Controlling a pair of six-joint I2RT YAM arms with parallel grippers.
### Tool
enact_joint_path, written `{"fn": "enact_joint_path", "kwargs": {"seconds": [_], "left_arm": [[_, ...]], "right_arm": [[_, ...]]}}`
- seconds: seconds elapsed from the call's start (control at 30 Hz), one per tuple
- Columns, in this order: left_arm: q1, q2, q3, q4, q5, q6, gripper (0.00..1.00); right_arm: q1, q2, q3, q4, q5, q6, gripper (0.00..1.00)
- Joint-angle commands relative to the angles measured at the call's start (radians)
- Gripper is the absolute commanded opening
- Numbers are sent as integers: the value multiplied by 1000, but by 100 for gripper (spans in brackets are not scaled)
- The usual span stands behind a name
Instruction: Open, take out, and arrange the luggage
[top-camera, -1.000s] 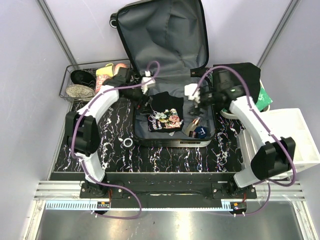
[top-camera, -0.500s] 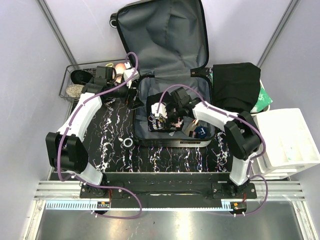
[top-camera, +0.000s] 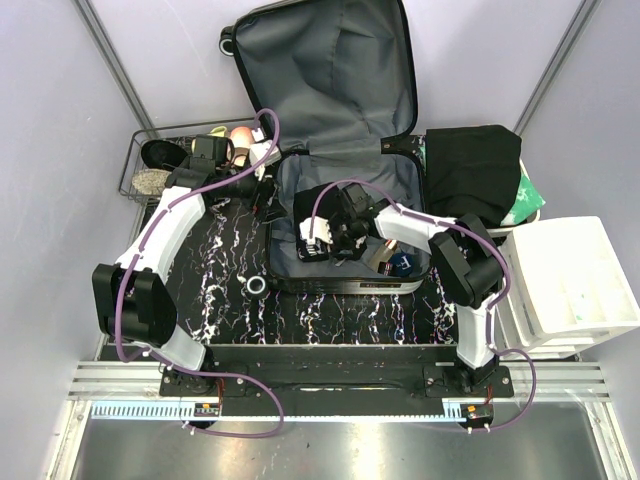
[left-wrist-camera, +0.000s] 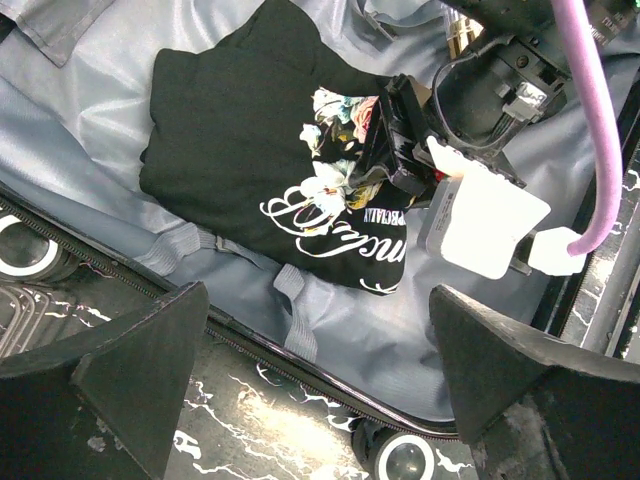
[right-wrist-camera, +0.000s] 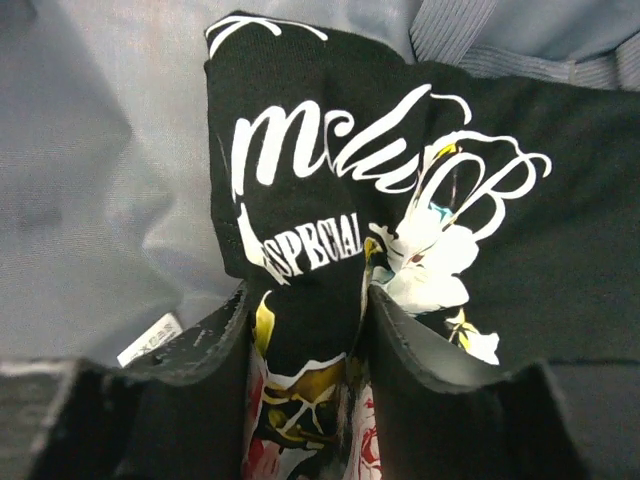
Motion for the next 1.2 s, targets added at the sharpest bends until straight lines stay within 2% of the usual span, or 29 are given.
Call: {"fn": "enact_joint_path", "kwargs": {"seconds": [0.0,0.07,0.23,0.73,0.77,0.8,0.83,0.87,0.97,1.03,1.17], "left_arm": [[9,-8,22,1,48,38,97],[12,-3,33,-12,50,47,96],[13,5,48,-15,60,38,96],[13,72,120,61,111,-64,95],[15,75,120,64,116,-67,95],[15,75,120,66,116,-70,95],[13,80,119,69,119,-74,96],[15,81,114,69,116,-76,96],[15,78,99,74,97,-96,96],[21,65,78,70,99,-99,97],[24,28,33,75,83,-96,98]], "right_arm": [[0,-31,55,-20,49,38,37],[-12,-65,92,-37,43,55,23],[-79,-131,182,-87,-7,109,0],[-317,-234,514,-246,-122,138,0],[-320,-223,532,-283,-132,100,5],[-320,-217,544,-353,-143,78,15],[-319,-216,549,-383,-163,58,45],[-317,-216,540,-400,-203,46,62],[-259,-217,485,-449,-208,55,91],[-192,-229,401,-454,-198,50,98],[-87,-237,235,-382,-178,35,97]]}}
